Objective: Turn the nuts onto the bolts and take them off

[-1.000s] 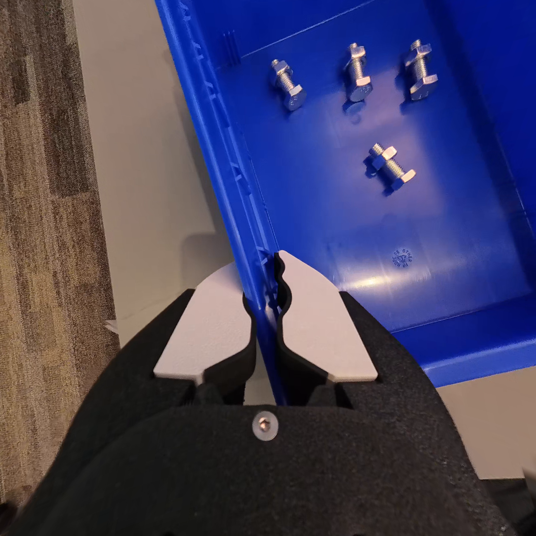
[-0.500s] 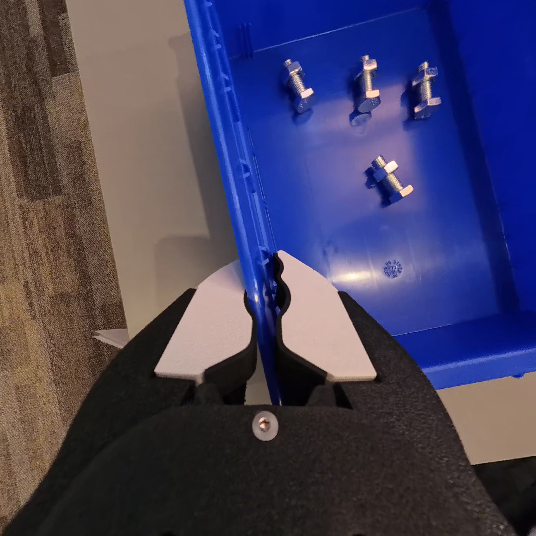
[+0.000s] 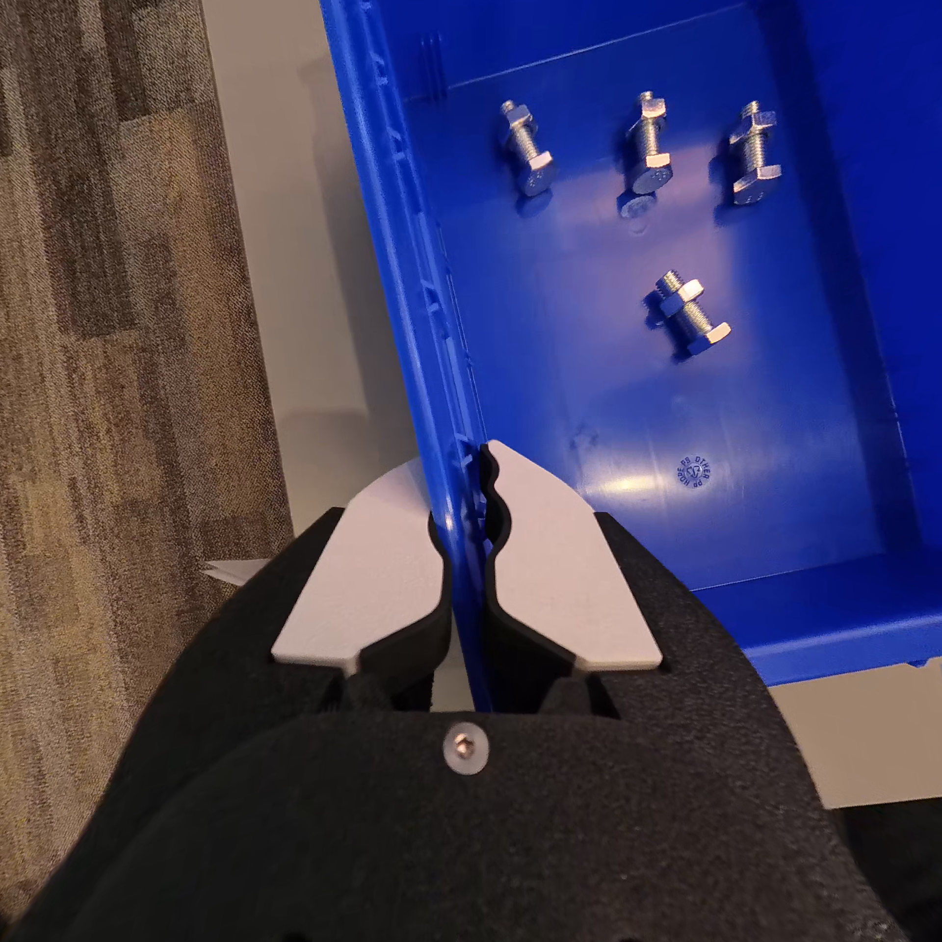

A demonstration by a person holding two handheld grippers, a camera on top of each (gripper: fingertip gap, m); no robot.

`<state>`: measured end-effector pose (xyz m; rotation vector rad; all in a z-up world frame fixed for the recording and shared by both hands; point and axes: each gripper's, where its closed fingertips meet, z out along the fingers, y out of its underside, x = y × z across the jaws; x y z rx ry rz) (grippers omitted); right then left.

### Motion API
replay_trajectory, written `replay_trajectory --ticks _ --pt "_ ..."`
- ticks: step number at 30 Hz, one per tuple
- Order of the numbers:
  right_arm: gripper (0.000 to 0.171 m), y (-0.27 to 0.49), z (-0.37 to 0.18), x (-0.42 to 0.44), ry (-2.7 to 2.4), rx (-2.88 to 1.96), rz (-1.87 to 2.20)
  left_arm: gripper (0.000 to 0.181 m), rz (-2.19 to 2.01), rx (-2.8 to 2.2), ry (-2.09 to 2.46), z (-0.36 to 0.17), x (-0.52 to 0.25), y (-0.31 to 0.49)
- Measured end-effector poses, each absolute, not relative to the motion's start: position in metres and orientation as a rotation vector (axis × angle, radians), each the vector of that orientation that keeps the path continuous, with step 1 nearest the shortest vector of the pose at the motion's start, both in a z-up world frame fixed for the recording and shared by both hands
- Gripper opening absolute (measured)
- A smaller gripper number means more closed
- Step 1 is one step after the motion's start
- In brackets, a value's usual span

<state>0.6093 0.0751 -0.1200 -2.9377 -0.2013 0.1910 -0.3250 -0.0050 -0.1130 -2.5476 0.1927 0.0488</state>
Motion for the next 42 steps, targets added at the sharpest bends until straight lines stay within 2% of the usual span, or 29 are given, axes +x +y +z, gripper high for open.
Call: replay_trajectory --ticks 17,34,36,37,39,40,42 --pt "0.005 0.094 -0.121 0.691 -0.269 -2.930 0.174 0.007 0.025 -2.552 0.206 -0.113 -0.333 -0.002" --pt "0.005 0.108 -0.121 0.714 -0.386 -2.913 0.179 0.008 0.053 -2.544 0.210 -0.113 -0.333 -0.006" --pt "0.008 0.112 -0.119 0.716 -0.407 -2.851 0.126 0.012 0.097 -2.516 0.241 -0.111 -0.334 -0.006" --pt "0.020 0.114 -0.117 0.717 -0.417 -2.816 0.086 0.015 0.135 -2.484 0.259 -0.109 -0.335 -0.005" --pt "0.032 0.115 -0.112 0.720 -0.411 -2.770 0.030 0.039 0.212 -2.405 0.260 -0.100 -0.340 -0.002" --pt "0.036 0.117 -0.108 0.721 -0.401 -2.737 0.005 0.045 0.196 -2.388 0.255 -0.097 -0.338 -0.004" --pt "0.038 0.120 -0.093 0.724 -0.378 -2.648 -0.061 0.072 0.143 -2.363 0.213 -0.089 -0.335 -0.008"
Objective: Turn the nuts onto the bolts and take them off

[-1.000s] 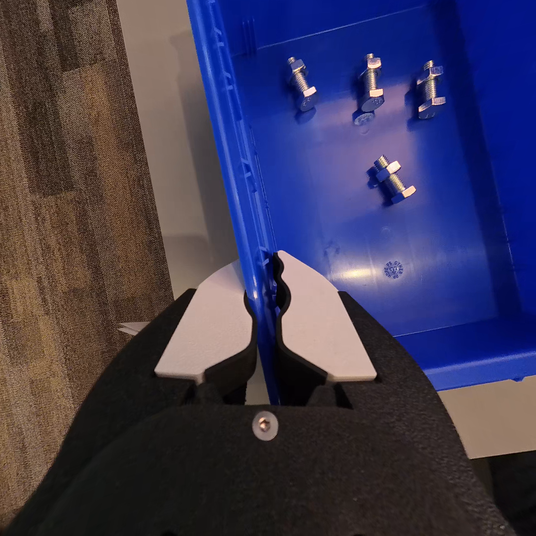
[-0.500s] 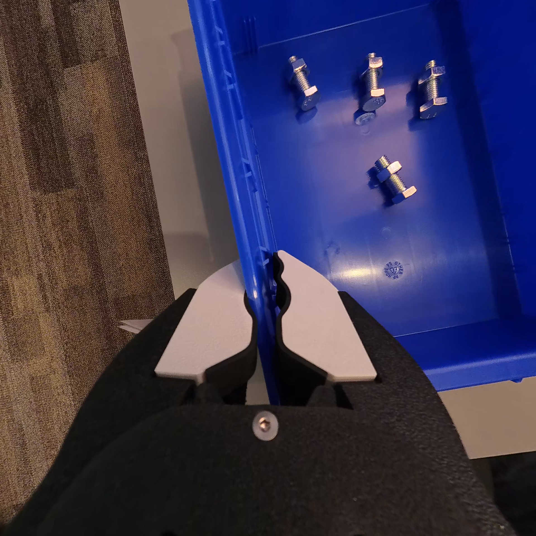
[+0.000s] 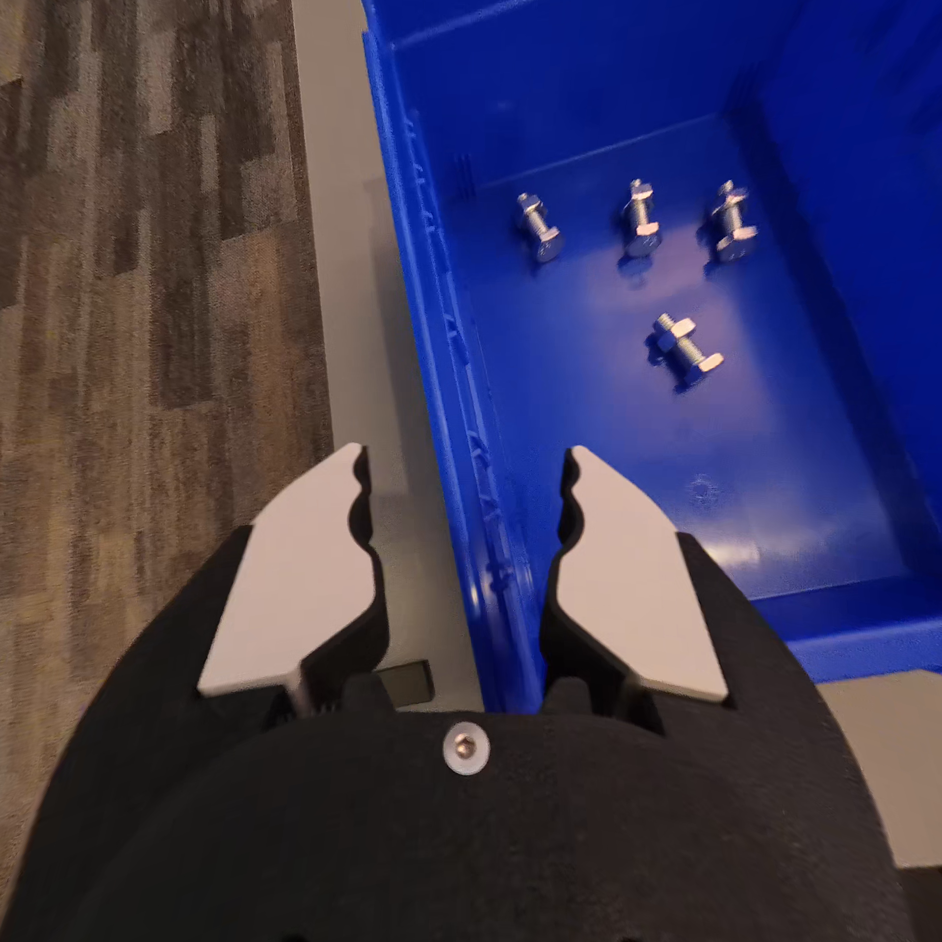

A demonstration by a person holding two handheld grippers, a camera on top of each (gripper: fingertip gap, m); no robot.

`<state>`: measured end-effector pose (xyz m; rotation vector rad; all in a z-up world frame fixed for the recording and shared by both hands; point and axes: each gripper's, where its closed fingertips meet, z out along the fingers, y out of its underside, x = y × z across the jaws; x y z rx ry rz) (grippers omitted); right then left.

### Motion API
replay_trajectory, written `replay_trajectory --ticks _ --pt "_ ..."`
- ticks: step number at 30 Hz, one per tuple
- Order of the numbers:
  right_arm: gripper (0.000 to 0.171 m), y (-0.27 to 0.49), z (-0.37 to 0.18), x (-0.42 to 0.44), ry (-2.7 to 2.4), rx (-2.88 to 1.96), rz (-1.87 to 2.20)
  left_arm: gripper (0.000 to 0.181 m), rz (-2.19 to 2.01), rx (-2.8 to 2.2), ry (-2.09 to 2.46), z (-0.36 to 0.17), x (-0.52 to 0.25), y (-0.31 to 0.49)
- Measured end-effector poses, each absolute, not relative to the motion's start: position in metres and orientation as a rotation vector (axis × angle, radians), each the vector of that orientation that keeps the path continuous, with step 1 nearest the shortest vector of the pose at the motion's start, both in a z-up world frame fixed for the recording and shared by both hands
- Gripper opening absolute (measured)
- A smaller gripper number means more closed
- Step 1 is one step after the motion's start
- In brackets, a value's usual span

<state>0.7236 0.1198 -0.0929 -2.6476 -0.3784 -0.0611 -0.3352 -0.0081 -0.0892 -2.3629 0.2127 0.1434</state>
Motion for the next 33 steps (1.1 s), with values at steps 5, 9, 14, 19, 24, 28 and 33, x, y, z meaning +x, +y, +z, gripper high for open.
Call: replay_trajectory --ticks 5,9,14,19,24,28,33 --pt "0.049 0.122 -0.029 0.716 -0.322 -2.428 -0.163 0.081 0.051 -2.082 0.134 -0.026 -0.330 -0.024" --pt "0.048 0.123 0.025 0.673 -0.330 -2.284 -0.079 0.077 -0.128 -1.890 0.068 0.031 -0.302 -0.045" --pt "0.044 0.130 0.075 0.580 -0.370 -2.091 0.182 0.052 -0.175 -2.108 -0.043 0.011 -0.259 -0.044" --pt "0.044 0.135 0.076 0.489 -0.533 -2.033 0.300 0.054 0.015 -2.308 -0.078 -0.036 -0.241 -0.004" --pt "0.044 0.136 0.064 0.416 -0.718 -2.019 0.353 0.055 -0.102 -2.503 -0.263 -0.088 -0.226 0.023" --pt "0.044 0.133 0.058 0.371 -0.860 -1.990 0.361 0.050 -0.134 -2.627 -0.420 -0.116 -0.227 0.035" --pt "0.043 0.120 0.048 0.338 -0.997 -1.976 0.373 0.050 -0.040 -2.759 -0.479 -0.136 -0.233 0.040"
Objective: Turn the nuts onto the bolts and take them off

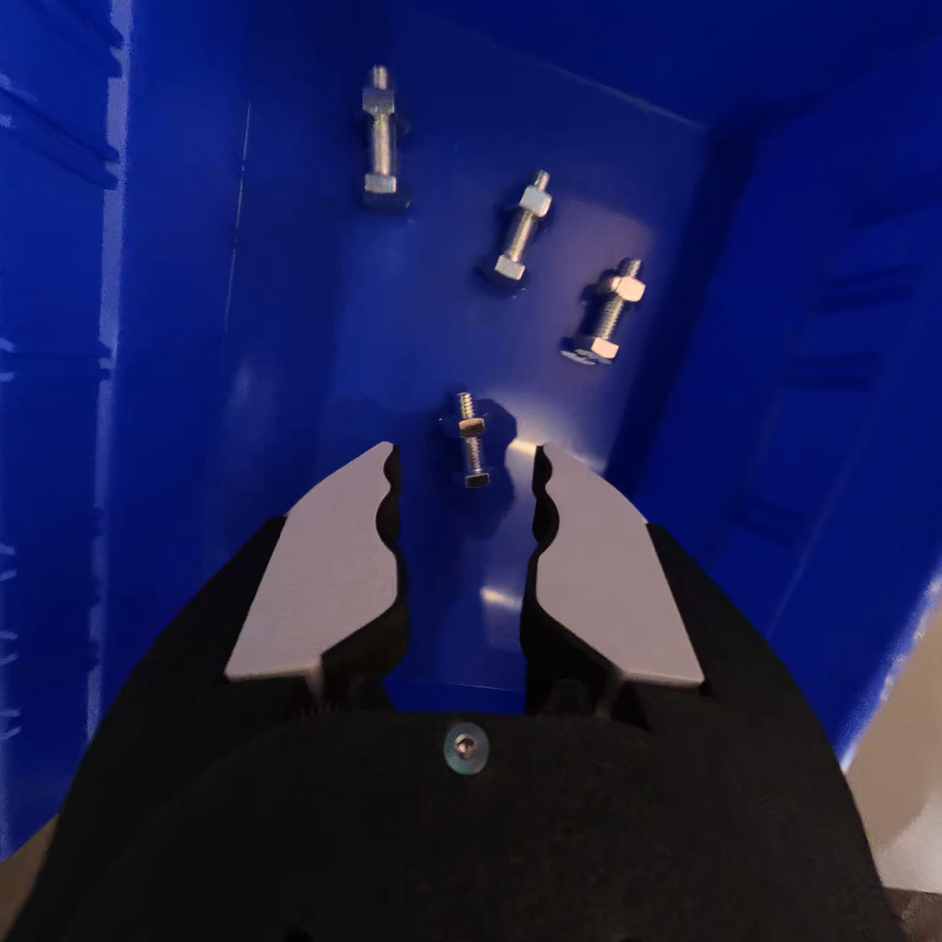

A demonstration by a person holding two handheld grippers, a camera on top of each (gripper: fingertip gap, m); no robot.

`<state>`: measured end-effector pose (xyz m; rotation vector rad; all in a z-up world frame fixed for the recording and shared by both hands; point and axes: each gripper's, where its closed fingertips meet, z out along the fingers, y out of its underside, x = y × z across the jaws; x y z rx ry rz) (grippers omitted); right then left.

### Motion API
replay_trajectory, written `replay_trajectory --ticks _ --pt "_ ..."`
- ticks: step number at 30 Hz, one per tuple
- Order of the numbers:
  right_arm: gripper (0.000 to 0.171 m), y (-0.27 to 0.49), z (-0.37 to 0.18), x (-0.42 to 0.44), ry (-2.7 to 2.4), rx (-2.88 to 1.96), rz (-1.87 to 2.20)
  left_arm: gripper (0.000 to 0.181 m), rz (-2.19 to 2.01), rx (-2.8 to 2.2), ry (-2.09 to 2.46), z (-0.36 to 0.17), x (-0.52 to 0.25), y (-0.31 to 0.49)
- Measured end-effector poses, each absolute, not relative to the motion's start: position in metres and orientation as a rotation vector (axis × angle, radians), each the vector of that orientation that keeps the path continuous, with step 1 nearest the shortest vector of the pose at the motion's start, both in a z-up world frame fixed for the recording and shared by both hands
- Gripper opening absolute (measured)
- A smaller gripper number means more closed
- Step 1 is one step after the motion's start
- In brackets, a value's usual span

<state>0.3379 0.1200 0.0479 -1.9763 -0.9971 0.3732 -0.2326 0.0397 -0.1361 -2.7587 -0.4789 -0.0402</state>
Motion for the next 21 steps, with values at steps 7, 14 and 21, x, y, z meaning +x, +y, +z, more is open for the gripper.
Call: replay_trajectory --ticks 7,14,21 --pt "0.042 0.109 0.038 0.335 -1.083 -1.985 0.349 0.048 0.006 -2.835 -0.510 -0.155 -0.227 0.041" --pt "0.040 0.111 0.033 0.347 -1.052 -2.003 0.379 0.031 0.072 -2.828 -0.490 -0.159 -0.231 0.045" --pt "0.039 0.107 0.024 0.353 -1.060 -2.025 0.379 0.020 0.076 -2.808 -0.406 -0.159 -0.236 0.048"
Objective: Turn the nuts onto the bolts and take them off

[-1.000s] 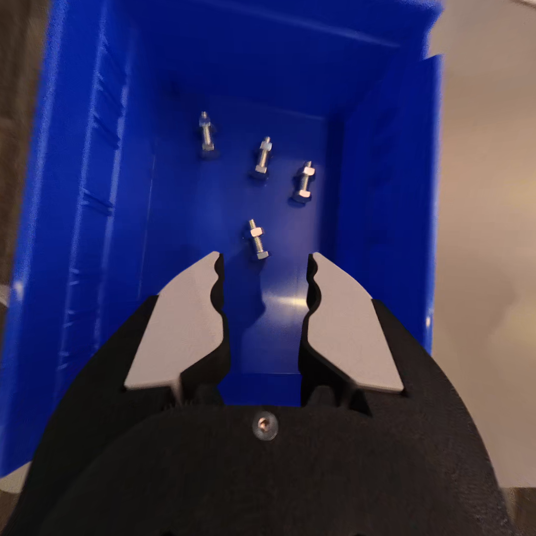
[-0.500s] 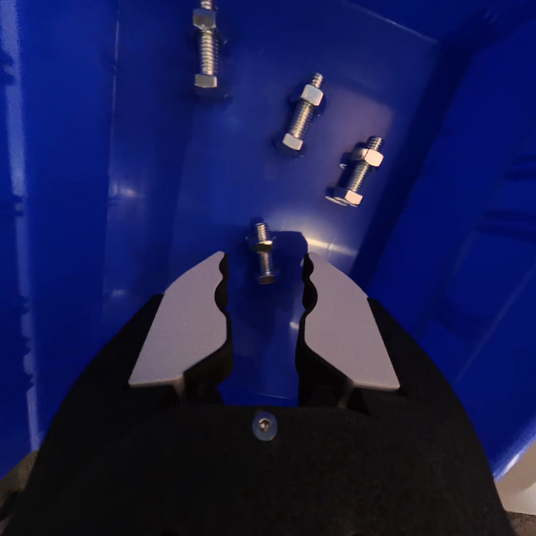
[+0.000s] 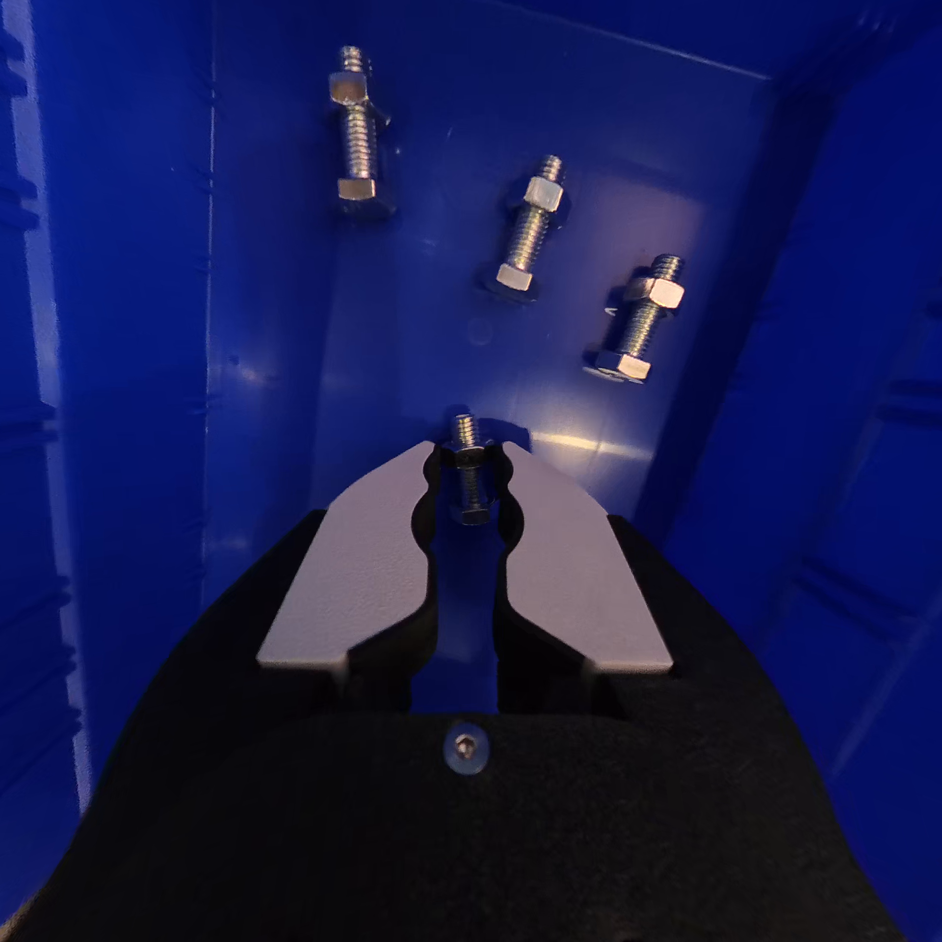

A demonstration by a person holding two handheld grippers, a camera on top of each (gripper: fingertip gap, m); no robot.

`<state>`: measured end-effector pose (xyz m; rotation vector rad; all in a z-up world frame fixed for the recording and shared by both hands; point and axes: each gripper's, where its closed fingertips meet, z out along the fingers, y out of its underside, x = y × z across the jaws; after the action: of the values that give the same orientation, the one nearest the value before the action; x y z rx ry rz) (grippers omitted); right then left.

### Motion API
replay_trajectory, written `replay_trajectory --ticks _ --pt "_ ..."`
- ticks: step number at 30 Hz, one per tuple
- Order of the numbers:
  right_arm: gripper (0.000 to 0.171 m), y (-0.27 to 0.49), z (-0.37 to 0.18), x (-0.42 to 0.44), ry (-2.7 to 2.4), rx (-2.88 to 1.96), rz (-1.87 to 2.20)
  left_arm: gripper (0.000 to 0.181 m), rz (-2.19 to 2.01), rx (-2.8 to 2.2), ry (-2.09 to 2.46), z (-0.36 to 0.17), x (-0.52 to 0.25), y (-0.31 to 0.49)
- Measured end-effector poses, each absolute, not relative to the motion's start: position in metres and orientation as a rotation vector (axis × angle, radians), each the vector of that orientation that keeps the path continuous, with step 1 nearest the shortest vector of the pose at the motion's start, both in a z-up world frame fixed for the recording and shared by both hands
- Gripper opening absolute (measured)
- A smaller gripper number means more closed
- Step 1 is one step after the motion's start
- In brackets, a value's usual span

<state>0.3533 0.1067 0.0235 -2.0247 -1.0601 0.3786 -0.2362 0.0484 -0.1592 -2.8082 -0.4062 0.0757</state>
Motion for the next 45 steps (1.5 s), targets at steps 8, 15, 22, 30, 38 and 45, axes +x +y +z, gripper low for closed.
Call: replay_trajectory --ticks 8,15,22,30,38,45 --pt "0.037 0.102 0.026 0.344 -1.048 -1.990 0.442 0.020 -0.130 -2.579 -0.317 -0.111 -0.245 0.060" --pt "0.034 0.094 0.022 0.289 -1.036 -1.865 0.692 0.019 -0.367 -2.196 0.027 0.009 -0.180 0.069" --pt "0.032 0.065 0.032 0.190 -1.149 -1.586 1.001 0.019 -0.691 -1.828 0.522 0.093 -0.004 0.049" --pt "0.041 0.044 0.068 0.145 -1.234 -1.342 1.133 0.019 -0.860 -1.669 0.791 0.108 0.122 0.044" --pt "0.045 0.047 0.080 0.144 -1.252 -1.275 1.350 0.019 -0.945 -1.617 0.847 0.108 0.164 0.058" --pt "0.041 0.060 0.082 0.157 -1.219 -1.264 1.452 0.019 -0.947 -1.603 0.839 0.101 0.171 0.070"
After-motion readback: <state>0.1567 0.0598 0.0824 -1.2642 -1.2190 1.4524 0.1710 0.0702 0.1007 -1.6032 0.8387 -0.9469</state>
